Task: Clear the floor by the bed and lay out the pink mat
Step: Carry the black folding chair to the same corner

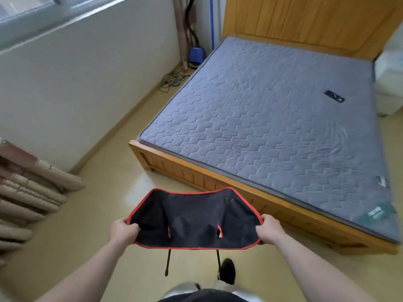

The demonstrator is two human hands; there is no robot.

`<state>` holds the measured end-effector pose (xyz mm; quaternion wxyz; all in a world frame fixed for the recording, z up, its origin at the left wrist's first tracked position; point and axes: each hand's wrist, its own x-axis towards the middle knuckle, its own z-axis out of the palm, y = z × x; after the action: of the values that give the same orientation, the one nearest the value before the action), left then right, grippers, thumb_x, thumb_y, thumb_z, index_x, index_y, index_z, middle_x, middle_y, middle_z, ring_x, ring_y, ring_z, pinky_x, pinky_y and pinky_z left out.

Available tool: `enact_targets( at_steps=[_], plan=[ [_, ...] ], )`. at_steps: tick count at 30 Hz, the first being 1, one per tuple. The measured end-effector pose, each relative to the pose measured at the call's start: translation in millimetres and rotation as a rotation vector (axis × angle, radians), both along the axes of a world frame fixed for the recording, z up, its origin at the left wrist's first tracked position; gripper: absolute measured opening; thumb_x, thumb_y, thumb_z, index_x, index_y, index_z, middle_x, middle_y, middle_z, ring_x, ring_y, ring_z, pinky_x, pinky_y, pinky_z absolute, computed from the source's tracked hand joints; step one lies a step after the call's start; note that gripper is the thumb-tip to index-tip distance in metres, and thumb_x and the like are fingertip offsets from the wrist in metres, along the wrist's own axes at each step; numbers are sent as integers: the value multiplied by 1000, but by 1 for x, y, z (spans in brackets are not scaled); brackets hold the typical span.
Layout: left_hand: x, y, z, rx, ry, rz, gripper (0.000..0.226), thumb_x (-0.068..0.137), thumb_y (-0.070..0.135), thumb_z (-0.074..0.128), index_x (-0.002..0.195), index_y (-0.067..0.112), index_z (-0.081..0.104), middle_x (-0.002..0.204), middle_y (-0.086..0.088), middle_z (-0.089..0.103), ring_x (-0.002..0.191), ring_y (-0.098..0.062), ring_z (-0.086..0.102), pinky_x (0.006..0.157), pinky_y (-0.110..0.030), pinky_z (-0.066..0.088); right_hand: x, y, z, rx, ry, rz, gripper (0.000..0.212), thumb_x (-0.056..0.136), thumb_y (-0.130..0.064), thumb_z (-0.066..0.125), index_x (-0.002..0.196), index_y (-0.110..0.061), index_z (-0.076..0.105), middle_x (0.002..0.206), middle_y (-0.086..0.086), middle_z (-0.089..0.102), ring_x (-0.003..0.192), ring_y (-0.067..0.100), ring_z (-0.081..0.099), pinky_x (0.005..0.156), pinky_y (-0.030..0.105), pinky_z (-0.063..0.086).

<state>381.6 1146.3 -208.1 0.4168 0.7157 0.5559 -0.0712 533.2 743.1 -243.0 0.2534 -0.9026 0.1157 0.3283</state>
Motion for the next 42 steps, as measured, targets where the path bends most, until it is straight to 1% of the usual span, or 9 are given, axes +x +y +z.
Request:
enact_targets(
  at_steps=[5, 9, 13, 15, 18, 21, 26, 32, 42],
  plan=[
    [7, -11, 7, -48, 17, -162, 20, 75, -1, 60, 80, 18, 66, 76, -12, 71, 74, -33, 68, 72, -42, 60, -62, -24, 24, 20, 0, -208, 17, 85, -5, 53, 89, -16, 64, 85, 6, 70, 74, 29, 71, 57, 39, 63],
    [11, -24, 7, -107, -5, -317, 26, 76, -2, 56, 92, 14, 68, 81, -11, 72, 75, -29, 68, 67, -39, 59, -113, -42, 38, 17, -4, -341, 24, 88, 2, 48, 95, -15, 64, 83, 4, 69, 68, 24, 66, 47, 27, 50],
    [19, -49, 14, -113, -8, -441, 26, 79, -2, 54, 95, 14, 67, 84, -11, 71, 77, -27, 66, 61, -33, 55, -146, -64, 43, -8, -16, -408, 22, 89, -1, 51, 92, -20, 63, 91, 7, 72, 78, 29, 65, 60, 27, 48],
    [27, -68, 16, -119, -10, -498, 27, 80, -1, 54, 97, 16, 66, 85, -10, 71, 79, -28, 67, 66, -37, 59, -166, -83, 45, -30, -13, -467, 23, 88, -2, 51, 93, -20, 65, 91, 7, 72, 82, 31, 67, 67, 30, 51],
    [38, -107, 23, -128, -11, -609, 29, 80, -3, 54, 101, 10, 69, 83, -11, 71, 75, -28, 67, 56, -31, 55, -193, -118, 48, -23, -13, -550, 27, 87, -1, 48, 94, -19, 67, 88, 5, 72, 79, 29, 69, 62, 31, 56],
    [49, -159, 32, -138, -23, -724, 34, 81, -4, 51, 104, 11, 70, 84, -10, 72, 72, -26, 68, 47, -25, 48, -219, -163, 56, -17, -12, -634, 25, 90, -4, 49, 95, -18, 69, 83, 2, 71, 72, 22, 70, 59, 32, 60],
    [65, -251, 39, -106, -17, -868, 37, 77, 0, 50, 101, 15, 73, 80, -9, 74, 68, -29, 72, 49, -30, 57, -261, -243, 60, 0, -25, -718, 27, 87, -7, 48, 93, -18, 72, 83, 3, 75, 67, 20, 73, 54, 28, 58],
    [55, -402, 50, -86, -49, -1012, 29, 78, -2, 51, 95, 12, 72, 76, -11, 72, 65, -29, 71, 45, -27, 53, -315, -364, 63, -15, -27, -836, 22, 89, -4, 49, 86, -15, 68, 82, 3, 71, 66, 17, 71, 47, 22, 49],
    [45, -617, 64, -118, -48, -1169, 19, 88, 2, 54, 101, 12, 65, 84, -12, 70, 68, -25, 70, 40, -23, 48, -372, -542, 97, -106, -87, -985, 19, 95, -6, 49, 94, -13, 67, 82, 3, 70, 65, 17, 71, 46, 22, 48]
  ],
)
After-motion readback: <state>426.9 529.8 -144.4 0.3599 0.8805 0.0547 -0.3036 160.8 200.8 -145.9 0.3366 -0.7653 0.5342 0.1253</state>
